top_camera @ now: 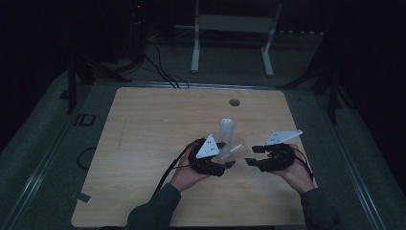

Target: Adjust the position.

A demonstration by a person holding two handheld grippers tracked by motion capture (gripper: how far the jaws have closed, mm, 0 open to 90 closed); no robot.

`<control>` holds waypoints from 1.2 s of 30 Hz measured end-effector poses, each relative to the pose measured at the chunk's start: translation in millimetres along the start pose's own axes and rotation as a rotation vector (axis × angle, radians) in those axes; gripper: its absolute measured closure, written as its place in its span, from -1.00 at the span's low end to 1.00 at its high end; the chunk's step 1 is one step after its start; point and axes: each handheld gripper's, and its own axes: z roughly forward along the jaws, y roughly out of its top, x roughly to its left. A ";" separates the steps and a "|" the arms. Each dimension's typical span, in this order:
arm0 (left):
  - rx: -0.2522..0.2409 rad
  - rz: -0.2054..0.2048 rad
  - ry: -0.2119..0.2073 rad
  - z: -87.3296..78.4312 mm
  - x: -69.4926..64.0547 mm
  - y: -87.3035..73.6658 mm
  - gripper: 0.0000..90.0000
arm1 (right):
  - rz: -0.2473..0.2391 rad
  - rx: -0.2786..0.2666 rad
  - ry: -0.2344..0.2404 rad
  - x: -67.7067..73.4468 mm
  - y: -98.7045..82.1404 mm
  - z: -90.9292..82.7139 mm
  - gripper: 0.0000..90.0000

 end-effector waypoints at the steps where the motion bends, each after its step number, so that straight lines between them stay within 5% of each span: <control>1: 0.000 0.002 -0.001 -0.2 0.2 0.1 -0.30 | -0.010 0.010 0.000 -0.4 0.6 0.1 -0.07; 36: 0.060 0.059 -0.020 4.1 -1.9 -4.1 -0.29 | -0.297 0.300 0.000 6.1 34.4 -2.2 -0.08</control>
